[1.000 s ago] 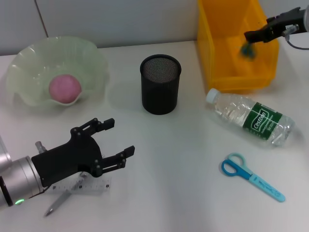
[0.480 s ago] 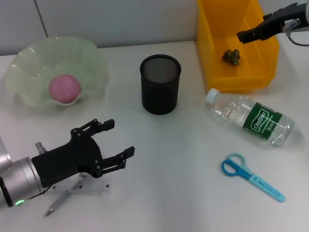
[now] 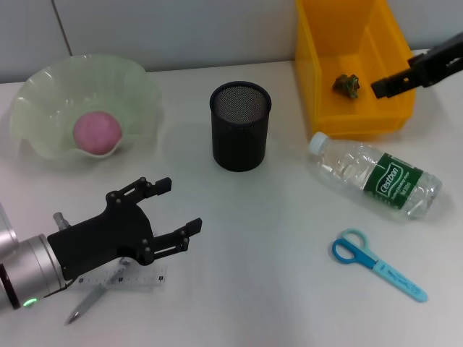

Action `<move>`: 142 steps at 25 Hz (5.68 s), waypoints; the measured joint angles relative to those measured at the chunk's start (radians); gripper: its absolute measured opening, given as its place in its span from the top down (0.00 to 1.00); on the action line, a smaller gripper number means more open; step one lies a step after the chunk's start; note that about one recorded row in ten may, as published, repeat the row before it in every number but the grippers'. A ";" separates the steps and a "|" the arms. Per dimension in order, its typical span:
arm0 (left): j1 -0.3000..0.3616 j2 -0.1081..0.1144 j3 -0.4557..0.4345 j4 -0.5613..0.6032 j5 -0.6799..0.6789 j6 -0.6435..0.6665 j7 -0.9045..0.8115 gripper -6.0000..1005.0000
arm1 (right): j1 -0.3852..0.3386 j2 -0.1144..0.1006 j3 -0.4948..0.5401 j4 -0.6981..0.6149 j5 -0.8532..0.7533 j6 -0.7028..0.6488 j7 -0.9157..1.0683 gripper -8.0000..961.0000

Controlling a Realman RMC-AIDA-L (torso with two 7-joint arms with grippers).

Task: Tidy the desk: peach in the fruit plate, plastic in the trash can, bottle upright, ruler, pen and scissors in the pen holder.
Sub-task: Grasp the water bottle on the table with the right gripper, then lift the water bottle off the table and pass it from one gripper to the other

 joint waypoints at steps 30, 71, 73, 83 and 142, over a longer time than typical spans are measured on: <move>-0.002 0.000 0.005 -0.002 -0.002 0.000 -0.003 0.15 | 0.093 -0.032 -0.180 0.480 -0.277 0.156 -0.093 0.12; -0.013 -0.002 0.001 -0.003 -0.002 0.003 -0.003 0.15 | 0.109 0.021 -0.193 0.600 -0.281 0.282 -0.074 0.19; -0.013 -0.002 -0.001 -0.003 -0.002 0.004 -0.003 0.15 | 0.104 0.022 -0.193 0.588 -0.275 0.271 -0.074 0.19; -0.010 -0.001 -0.005 -0.003 -0.002 0.009 0.000 0.15 | 0.057 0.022 -0.196 0.473 -0.208 0.186 -0.082 0.20; -0.050 -0.003 0.003 -0.159 -0.340 0.374 -0.149 0.16 | -0.203 0.028 -0.146 0.970 0.983 0.157 -1.491 0.20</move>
